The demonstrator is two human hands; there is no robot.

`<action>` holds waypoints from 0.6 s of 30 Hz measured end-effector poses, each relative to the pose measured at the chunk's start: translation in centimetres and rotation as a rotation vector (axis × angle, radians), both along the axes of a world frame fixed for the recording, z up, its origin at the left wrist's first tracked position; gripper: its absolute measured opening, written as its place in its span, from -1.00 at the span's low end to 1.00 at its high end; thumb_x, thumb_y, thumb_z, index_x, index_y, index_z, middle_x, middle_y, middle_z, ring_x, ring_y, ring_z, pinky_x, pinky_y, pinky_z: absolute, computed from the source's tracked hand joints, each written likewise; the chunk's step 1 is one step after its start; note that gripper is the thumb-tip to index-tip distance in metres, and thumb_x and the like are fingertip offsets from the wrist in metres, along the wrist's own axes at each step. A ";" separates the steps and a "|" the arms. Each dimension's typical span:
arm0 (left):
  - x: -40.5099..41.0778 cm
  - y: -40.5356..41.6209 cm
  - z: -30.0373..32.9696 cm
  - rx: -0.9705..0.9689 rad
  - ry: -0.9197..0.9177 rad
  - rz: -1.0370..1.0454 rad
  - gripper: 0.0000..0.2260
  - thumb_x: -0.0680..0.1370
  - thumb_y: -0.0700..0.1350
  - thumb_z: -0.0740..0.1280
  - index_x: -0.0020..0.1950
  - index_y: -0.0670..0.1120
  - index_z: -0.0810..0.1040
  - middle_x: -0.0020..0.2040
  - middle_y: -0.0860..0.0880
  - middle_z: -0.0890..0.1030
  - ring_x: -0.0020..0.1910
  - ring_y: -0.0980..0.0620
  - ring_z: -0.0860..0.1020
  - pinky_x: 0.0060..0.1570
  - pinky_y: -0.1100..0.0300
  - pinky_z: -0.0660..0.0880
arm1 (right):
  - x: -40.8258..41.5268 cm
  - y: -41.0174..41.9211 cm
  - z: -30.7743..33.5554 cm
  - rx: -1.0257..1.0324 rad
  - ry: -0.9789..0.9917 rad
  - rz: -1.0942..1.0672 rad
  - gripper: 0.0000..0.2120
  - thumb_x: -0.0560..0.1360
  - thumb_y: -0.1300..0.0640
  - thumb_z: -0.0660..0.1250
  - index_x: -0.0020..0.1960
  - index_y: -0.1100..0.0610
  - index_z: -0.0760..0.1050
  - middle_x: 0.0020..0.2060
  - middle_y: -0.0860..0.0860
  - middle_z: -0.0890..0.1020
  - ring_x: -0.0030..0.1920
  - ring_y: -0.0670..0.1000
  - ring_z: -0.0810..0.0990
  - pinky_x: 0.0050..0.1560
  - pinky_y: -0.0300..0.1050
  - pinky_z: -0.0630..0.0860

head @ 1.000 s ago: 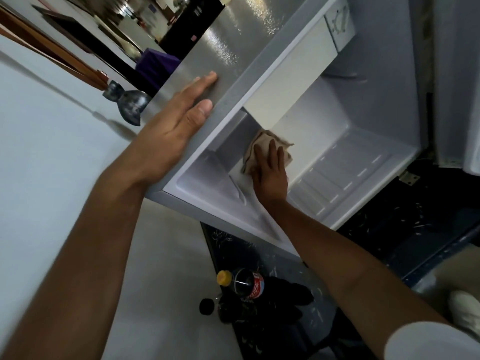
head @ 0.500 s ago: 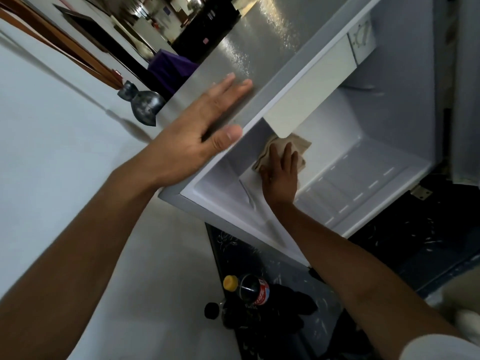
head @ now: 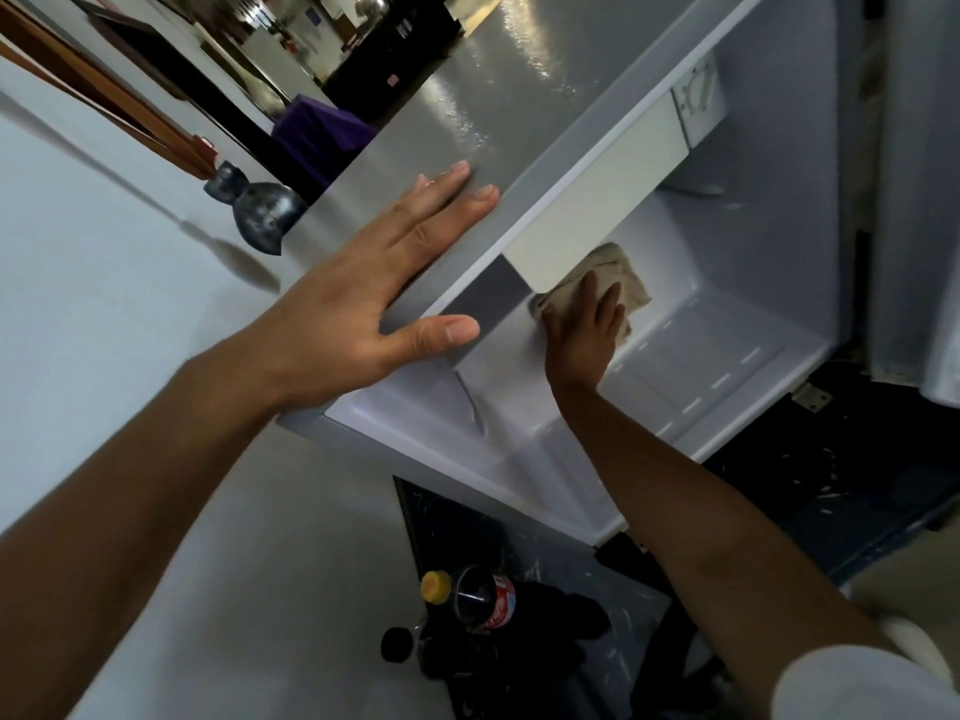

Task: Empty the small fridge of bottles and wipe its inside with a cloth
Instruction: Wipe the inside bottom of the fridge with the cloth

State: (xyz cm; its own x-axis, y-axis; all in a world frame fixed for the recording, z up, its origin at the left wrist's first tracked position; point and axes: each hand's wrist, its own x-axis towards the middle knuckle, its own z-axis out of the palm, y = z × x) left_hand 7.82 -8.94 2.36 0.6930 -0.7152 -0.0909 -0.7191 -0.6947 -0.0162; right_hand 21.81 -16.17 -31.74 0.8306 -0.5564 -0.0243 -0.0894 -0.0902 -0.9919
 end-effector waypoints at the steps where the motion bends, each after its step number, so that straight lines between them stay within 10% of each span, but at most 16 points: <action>1: 0.0 -0.1 0.0 0.027 -0.017 -0.016 -0.26 0.55 0.30 0.20 0.64 0.13 -0.02 0.66 0.13 -0.06 0.65 0.04 -0.05 0.54 -0.20 0.15 | 0.3 -0.7 0.1 0.058 0.003 -0.019 -0.32 0.58 -0.19 0.26 0.60 -0.09 0.05 0.63 0.12 0.03 0.60 0.27 0.01 0.51 0.27 0.08; 18: -0.6 -1.1 0.0 0.206 -0.119 -0.149 -0.06 0.49 0.34 0.29 0.65 -0.10 -0.07 0.67 -0.08 -0.13 0.65 -0.09 -0.09 0.52 -0.27 0.16 | -1.2 2.9 1.5 -0.155 -0.115 0.015 -0.21 0.54 -0.24 0.28 0.61 0.03 0.04 0.61 0.19 0.08 0.59 0.32 0.04 0.49 0.35 0.13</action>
State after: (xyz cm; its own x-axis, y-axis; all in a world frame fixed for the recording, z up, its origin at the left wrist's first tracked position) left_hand 7.22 -10.03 2.34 0.5963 -0.7848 -0.1689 -0.7975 -0.5549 -0.2368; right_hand 20.57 -13.28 -30.22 0.8312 -0.5337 0.1561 0.0263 -0.2427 -0.9697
